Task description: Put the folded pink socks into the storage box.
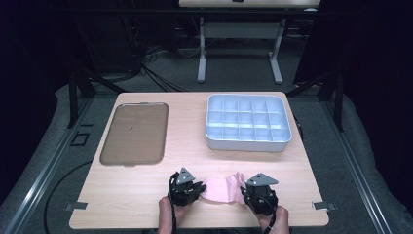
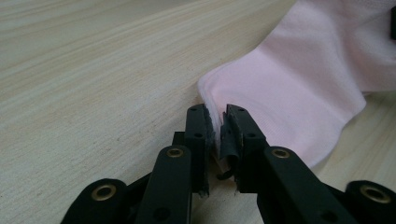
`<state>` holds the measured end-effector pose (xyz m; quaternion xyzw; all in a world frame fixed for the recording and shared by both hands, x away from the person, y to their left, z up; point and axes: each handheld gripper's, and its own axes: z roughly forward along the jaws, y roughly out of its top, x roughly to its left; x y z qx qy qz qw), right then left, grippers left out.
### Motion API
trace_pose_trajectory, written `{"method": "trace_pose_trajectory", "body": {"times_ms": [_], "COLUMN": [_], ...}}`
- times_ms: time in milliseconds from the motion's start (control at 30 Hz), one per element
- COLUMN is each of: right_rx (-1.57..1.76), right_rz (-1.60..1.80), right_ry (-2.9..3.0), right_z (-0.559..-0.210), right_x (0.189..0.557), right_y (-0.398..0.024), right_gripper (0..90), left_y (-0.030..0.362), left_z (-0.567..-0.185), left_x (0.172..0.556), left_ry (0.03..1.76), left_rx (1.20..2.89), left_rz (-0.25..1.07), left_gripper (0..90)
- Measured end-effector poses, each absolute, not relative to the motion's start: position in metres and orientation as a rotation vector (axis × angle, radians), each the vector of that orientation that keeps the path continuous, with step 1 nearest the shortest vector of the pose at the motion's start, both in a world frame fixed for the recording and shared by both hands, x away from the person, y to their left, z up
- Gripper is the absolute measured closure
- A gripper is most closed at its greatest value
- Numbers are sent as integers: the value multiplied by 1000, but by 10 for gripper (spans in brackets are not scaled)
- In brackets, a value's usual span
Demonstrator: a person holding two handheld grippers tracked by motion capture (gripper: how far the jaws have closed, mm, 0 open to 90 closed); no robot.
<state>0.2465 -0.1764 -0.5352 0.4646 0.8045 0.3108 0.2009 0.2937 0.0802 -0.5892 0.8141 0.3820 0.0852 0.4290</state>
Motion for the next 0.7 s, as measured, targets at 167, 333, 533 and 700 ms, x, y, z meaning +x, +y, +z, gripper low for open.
{"method": "trace_pose_trajectory", "body": {"times_ms": [167,333,533,700], "right_rx": [1244,1232,1233,1233], "right_rz": [882,914,910,927], "right_ry": [2278,2318,2361,2379], "right_z": [-528,-524,-525,-527], "right_x": [247,250,255,259], "right_y": [-167,-157,-145,-136], "right_gripper": [812,812,811,811], "left_y": [80,80,80,80], "left_z": [-589,-589,-589,-589], "left_x": [293,293,293,293], "left_ry": [955,963,971,993], "left_rx": [2034,2031,2029,2018], "left_rz": [213,207,207,194], "left_gripper": [774,782,779,783]}}
